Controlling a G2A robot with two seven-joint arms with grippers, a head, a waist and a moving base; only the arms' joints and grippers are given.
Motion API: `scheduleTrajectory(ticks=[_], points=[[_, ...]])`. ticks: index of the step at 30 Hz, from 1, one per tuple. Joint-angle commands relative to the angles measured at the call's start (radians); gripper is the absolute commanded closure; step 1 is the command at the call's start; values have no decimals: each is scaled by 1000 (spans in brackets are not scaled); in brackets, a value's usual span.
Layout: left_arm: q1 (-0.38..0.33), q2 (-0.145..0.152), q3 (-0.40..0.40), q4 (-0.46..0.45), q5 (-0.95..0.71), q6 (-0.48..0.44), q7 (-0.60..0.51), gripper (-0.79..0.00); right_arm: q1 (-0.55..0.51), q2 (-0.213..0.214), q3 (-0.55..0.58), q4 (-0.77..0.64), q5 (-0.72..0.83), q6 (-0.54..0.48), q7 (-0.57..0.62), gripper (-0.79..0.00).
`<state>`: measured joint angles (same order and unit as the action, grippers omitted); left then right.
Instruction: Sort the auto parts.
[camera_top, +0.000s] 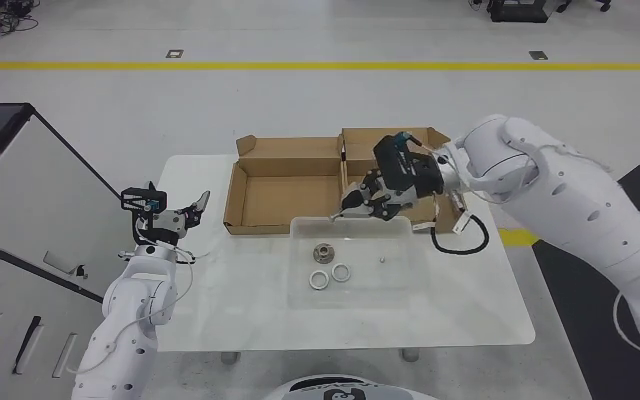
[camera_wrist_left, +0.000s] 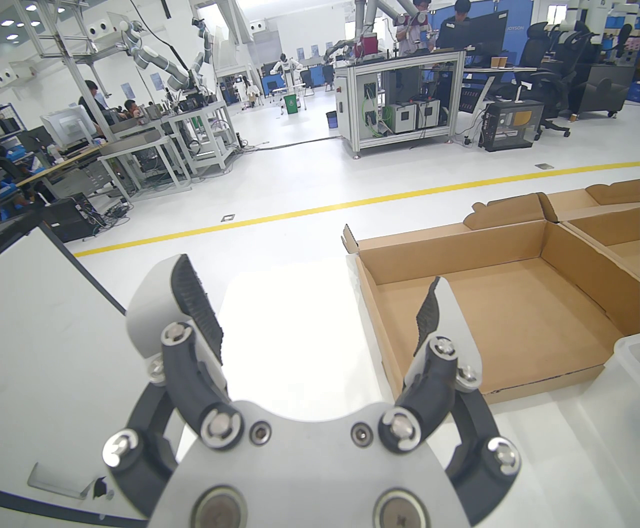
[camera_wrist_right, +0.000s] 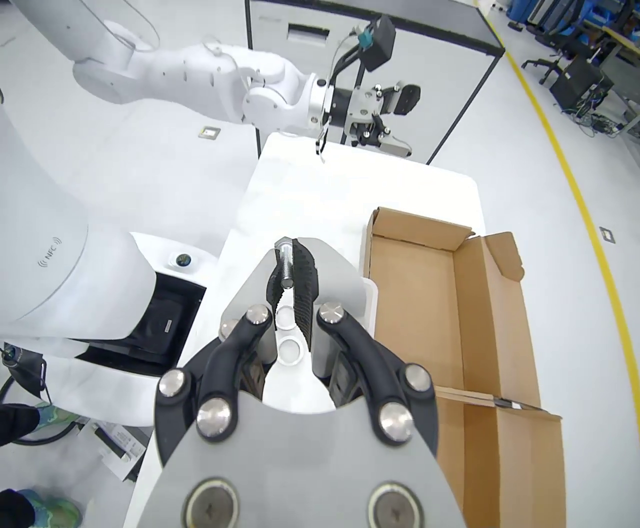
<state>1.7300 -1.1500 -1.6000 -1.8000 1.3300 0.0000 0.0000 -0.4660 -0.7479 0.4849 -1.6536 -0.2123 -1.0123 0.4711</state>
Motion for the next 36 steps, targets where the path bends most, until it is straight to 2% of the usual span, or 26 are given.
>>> scheduleTrajectory(ticks=[1,9,19,27,36], points=[[0,0,0,0,0,0,0,-785,-1,8,7,-25,49,0,-20,0],[0,0,0,0,0,0,0,-785,-22,48,72,-134,248,0,-33,0],[0,0,0,0,0,0,0,-785,-120,77,236,-203,488,0,116,0],[0,0,0,0,0,0,0,-785,-244,63,439,-209,748,0,337,0],[0,0,0,0,0,0,0,-785,-352,33,566,-226,846,0,337,0]])
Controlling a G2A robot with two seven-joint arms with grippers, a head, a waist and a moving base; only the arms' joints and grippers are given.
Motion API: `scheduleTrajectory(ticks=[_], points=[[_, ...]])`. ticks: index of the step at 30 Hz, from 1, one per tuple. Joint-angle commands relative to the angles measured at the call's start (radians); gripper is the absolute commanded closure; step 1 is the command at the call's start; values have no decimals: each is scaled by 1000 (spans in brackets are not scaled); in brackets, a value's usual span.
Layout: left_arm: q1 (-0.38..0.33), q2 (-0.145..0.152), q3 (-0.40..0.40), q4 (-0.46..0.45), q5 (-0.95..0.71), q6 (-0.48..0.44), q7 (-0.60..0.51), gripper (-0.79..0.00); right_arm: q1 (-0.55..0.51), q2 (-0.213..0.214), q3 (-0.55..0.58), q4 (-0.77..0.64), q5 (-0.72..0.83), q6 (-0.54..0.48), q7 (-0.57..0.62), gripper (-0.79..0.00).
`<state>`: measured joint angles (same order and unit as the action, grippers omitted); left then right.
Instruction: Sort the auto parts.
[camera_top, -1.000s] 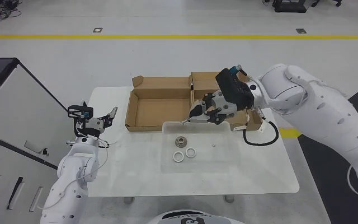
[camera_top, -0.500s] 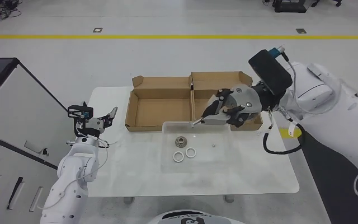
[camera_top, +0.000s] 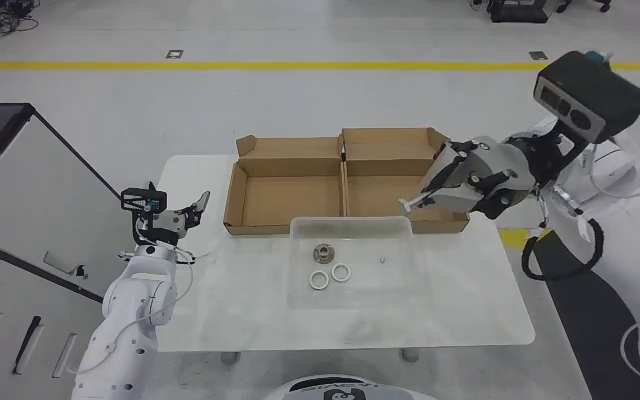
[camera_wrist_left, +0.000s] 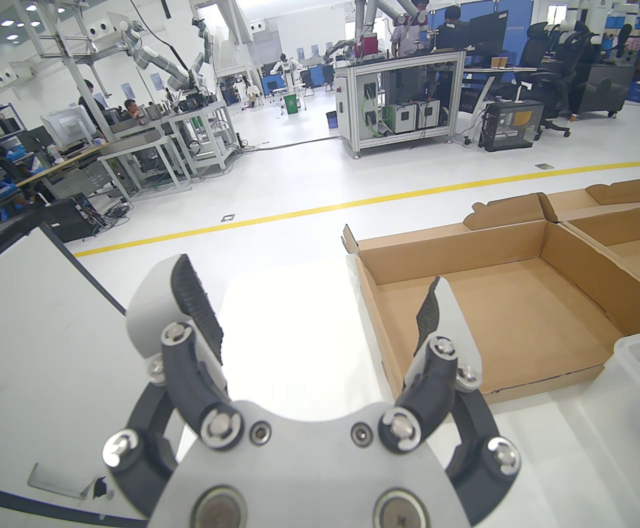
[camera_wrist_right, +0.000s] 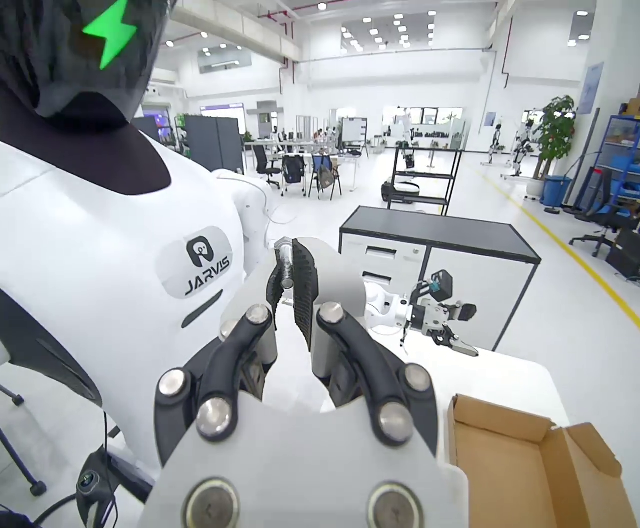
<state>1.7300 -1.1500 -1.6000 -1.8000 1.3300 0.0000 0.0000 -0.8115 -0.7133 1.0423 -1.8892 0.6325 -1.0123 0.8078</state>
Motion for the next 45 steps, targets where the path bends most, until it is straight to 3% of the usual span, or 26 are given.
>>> scheduleTrajectory(ticks=[1,38,45], points=[[0,0,0,0,0,0,0,-785,-7,-2,9,10,1,0,0,0],[0,0,0,0,0,0,0,-785,-31,-8,7,-19,2,19,-38,0],[0,0,0,0,0,0,0,-785,-68,-25,-18,-76,167,0,-37,0]])
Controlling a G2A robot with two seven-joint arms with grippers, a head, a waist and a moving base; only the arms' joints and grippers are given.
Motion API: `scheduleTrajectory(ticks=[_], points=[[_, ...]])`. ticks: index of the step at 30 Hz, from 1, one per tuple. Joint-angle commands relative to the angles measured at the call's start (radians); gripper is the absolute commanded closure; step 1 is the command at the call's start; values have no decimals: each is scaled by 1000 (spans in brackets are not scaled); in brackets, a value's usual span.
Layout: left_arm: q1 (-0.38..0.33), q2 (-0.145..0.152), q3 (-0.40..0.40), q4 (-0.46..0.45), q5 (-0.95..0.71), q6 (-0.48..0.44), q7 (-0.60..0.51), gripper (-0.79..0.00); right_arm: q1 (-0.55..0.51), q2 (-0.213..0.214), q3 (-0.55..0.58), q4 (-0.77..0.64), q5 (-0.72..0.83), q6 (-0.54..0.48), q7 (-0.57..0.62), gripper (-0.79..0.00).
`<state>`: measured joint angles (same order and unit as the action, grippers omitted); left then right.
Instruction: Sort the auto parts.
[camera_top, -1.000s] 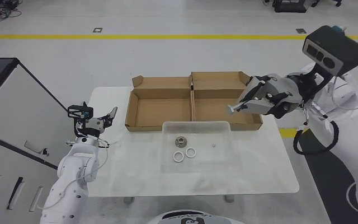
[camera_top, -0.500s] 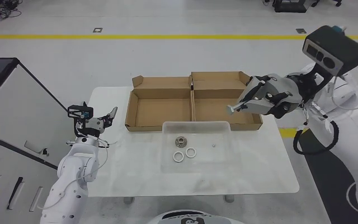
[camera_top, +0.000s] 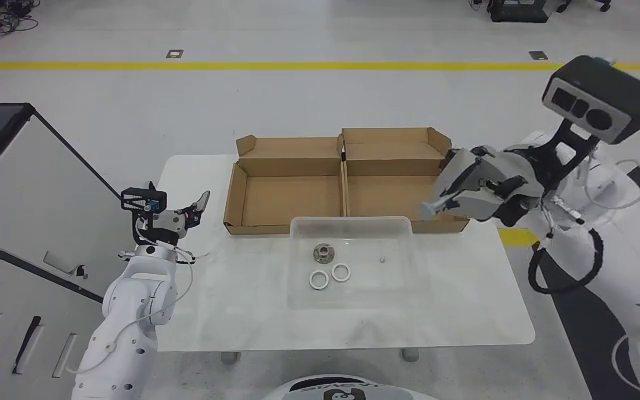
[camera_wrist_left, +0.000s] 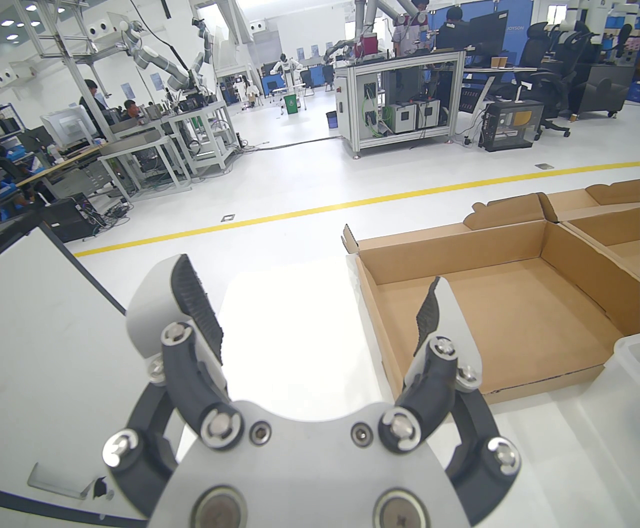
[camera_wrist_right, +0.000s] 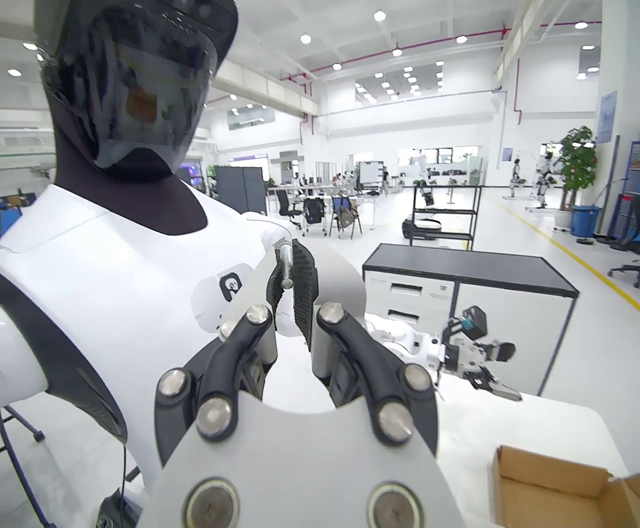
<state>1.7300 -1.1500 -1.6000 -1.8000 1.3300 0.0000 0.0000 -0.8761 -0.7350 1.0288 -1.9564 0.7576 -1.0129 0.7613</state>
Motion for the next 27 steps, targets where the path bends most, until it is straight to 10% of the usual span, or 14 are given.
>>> scheduleTrajectory(ticks=[1,27], points=[[0,0,0,0,0,0,0,-785,-6,-6,-8,-14,73,1,21,0],[0,0,0,0,0,0,0,-785,31,-120,-121,-73,390,18,64,0]])
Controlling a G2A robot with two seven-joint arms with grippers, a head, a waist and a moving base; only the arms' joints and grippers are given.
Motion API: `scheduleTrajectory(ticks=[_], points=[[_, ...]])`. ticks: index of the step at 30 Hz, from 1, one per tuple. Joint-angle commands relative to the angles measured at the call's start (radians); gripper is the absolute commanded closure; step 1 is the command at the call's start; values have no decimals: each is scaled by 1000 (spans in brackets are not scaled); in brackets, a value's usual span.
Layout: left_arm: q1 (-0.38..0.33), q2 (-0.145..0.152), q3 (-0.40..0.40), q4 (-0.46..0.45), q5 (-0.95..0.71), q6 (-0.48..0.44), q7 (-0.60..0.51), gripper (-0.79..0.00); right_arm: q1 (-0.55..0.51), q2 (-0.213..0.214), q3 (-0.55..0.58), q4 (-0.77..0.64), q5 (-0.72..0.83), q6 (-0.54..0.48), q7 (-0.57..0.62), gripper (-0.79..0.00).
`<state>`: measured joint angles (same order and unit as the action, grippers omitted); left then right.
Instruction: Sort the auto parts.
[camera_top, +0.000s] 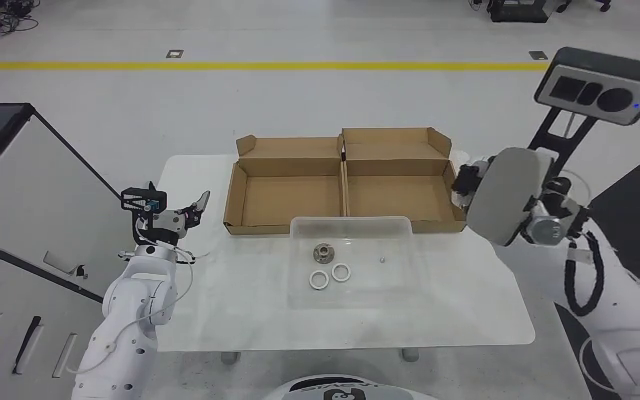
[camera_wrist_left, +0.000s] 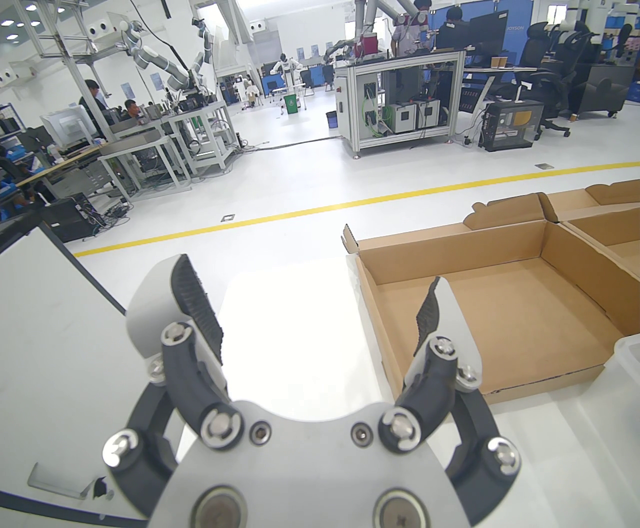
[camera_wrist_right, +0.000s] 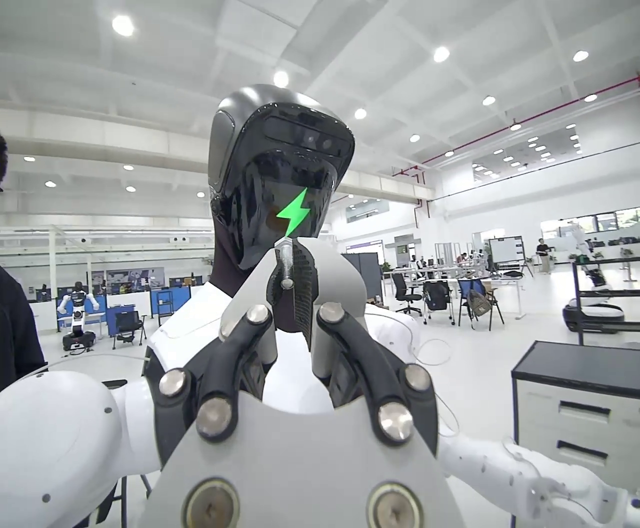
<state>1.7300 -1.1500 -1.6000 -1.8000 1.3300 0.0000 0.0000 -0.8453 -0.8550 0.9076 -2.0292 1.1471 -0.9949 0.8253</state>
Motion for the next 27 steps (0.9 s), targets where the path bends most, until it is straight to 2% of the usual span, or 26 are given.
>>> scheduleTrajectory(ticks=[1,11,17,20,27], points=[[0,0,0,0,0,0,0,-785,0,0,0,0,0,0,0,0],[0,0,0,0,0,0,0,-785,-49,-8,51,-1,-236,211,-93,0],[0,0,0,0,0,0,0,-785,-63,-18,61,-15,-327,308,-104,0],[0,0,0,0,0,0,0,-785,-67,-27,54,-27,-304,307,-100,0],[0,0,0,0,0,0,0,-785,-55,-58,37,-28,-172,203,-75,0]])
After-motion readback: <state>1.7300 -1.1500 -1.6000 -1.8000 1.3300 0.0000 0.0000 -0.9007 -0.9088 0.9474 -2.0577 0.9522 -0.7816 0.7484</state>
